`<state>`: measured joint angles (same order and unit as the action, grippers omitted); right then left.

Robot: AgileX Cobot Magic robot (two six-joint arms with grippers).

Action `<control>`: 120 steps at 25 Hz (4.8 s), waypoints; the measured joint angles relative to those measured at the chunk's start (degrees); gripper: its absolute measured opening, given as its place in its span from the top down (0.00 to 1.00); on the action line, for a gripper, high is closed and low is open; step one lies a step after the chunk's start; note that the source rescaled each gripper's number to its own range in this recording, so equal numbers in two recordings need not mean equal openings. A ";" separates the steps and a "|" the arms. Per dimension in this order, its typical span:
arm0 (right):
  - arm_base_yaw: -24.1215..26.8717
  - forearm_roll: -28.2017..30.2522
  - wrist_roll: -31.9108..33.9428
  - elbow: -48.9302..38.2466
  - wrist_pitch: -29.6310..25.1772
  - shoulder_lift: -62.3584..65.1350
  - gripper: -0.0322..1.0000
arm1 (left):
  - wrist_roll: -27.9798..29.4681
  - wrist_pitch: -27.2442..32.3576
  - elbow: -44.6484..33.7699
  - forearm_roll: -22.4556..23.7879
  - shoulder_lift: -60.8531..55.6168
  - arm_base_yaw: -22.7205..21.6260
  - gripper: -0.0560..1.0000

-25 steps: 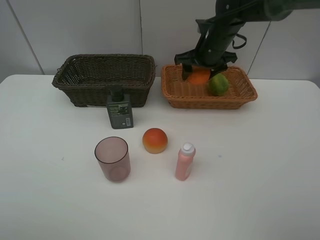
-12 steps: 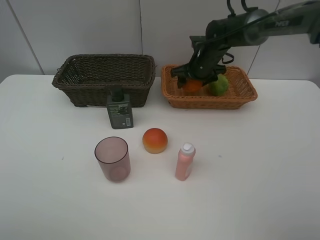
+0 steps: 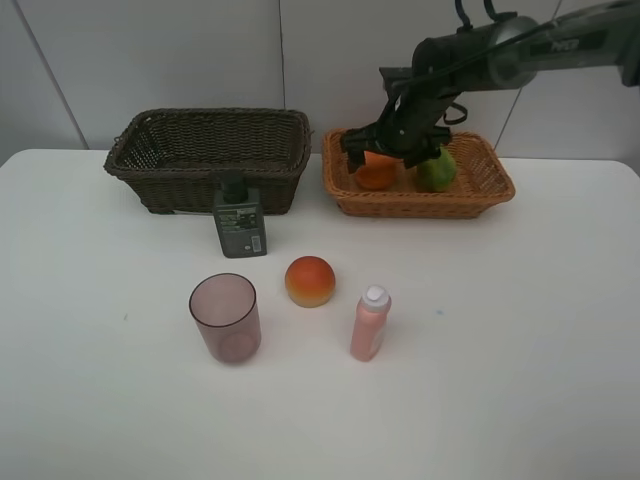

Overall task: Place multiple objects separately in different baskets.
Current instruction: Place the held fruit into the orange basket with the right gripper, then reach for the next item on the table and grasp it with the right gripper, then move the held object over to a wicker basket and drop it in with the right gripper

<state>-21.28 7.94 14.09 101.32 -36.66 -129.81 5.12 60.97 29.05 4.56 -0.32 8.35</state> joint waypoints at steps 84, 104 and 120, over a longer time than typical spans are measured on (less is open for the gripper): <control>-24.65 -2.58 47.21 -40.30 -8.90 23.72 0.01 | 0.00 0.00 0.00 0.00 0.00 0.00 0.04; -24.65 -2.49 47.18 -40.41 -9.06 22.78 0.96 | 0.00 0.00 0.00 0.00 0.00 0.00 0.04; -24.65 -2.82 18.37 -32.65 -17.51 28.24 0.97 | 0.00 0.00 0.00 0.00 0.00 0.00 0.04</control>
<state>-45.93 5.13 32.47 68.67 -54.18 -101.57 5.12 60.97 29.05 4.56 -0.32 8.35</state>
